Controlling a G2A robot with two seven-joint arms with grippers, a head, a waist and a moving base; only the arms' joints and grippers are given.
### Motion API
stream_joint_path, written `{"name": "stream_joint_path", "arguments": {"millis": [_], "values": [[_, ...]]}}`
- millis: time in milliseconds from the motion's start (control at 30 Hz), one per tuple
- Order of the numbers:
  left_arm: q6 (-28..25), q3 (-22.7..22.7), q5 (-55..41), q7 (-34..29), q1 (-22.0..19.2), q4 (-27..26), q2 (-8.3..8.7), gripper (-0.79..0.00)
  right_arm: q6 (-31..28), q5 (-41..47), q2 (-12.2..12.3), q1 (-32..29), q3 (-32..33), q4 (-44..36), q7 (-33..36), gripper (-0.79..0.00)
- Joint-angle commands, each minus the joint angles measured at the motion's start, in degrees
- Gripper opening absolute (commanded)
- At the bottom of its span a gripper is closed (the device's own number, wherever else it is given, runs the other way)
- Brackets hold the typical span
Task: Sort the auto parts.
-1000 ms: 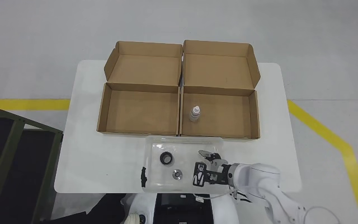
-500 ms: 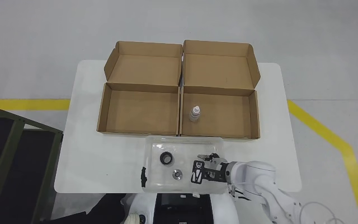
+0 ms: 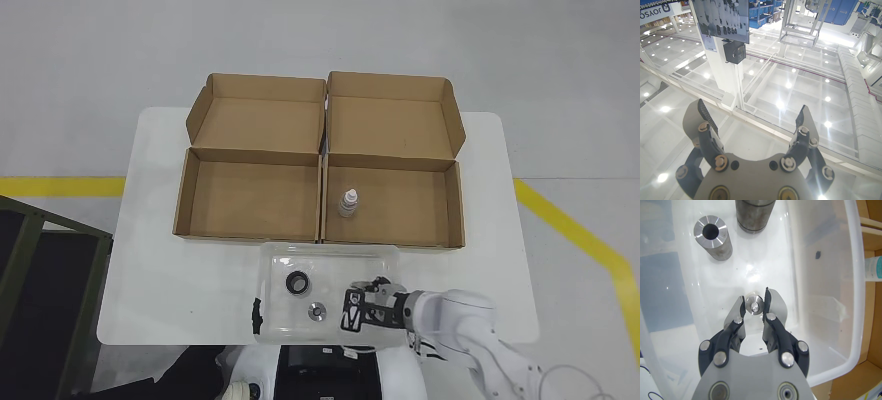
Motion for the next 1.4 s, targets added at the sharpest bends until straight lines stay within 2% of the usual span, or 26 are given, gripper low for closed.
{"name": "stream_joint_path", "arguments": {"millis": [0,267,533,800,1100,1367], "values": [[0.0,0.0,0.0,0.0,0.0,0.0,0.00,0.000,0.0,0.1,0.1,-0.2,0.4,-1.1,-0.8,-0.785],[0.0,0.0,0.0,0.0,0.0,0.0,0.00,0.000,0.7,-0.8,0.6,-2.2,2.5,-7.1,-5.9,-0.785],[0.0,0.0,0.0,0.0,0.0,0.0,0.00,0.000,2.7,0.9,0.8,-3.0,4.0,-11.5,-16.0,-0.785],[0.0,0.0,0.0,0.0,0.0,0.0,0.00,0.000,5.3,2.9,0.4,-2.2,2.6,-12.9,-25.7,-0.785],[0.0,0.0,0.0,0.0,0.0,0.0,0.00,0.000,3.6,10.0,-0.2,2.9,1.6,-10.9,-33.8,-0.785],[0.0,0.0,0.0,0.0,0.0,0.0,0.00,0.000,3.0,21.8,-1.1,9.1,0.2,-6.0,-33.6,-0.785]]}}
